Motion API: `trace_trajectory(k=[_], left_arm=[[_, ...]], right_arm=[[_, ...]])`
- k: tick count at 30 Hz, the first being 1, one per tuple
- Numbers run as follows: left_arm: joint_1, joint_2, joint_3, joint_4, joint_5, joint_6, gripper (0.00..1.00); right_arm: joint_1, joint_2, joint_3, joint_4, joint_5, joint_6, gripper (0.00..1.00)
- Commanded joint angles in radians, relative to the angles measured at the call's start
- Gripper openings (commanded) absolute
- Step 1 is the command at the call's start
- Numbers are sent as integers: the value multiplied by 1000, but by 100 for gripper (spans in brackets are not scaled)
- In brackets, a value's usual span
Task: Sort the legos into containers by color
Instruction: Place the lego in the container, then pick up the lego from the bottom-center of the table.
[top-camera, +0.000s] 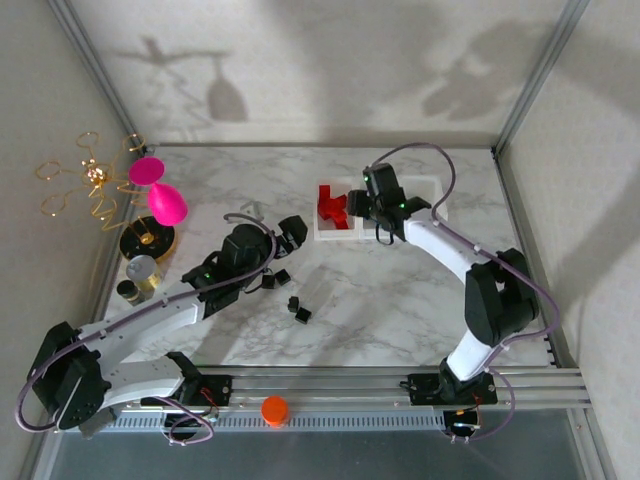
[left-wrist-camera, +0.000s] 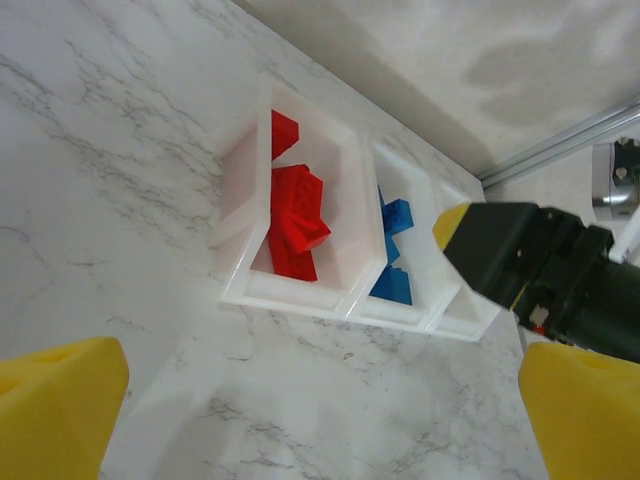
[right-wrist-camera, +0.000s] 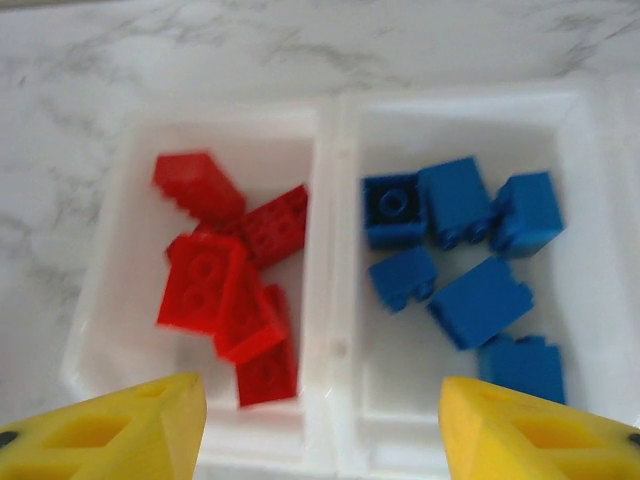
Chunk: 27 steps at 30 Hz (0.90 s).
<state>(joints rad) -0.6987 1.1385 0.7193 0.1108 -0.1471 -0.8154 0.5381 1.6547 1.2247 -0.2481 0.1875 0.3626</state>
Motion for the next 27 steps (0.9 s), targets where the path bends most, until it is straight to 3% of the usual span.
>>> trace_trajectory(k=[1, 16, 27], left_arm=[[4, -46, -36, -53, -27, -8, 100], [5, -274, -161, -261, -119, -74, 99], [7, -431, -221, -367, -159, -129, 99]], right_arm=[[60, -49, -67, -19, -34, 18, 64], [418, -49, -237, 73, -157, 84, 70], [571, 71, -196, 81, -100, 79, 71]])
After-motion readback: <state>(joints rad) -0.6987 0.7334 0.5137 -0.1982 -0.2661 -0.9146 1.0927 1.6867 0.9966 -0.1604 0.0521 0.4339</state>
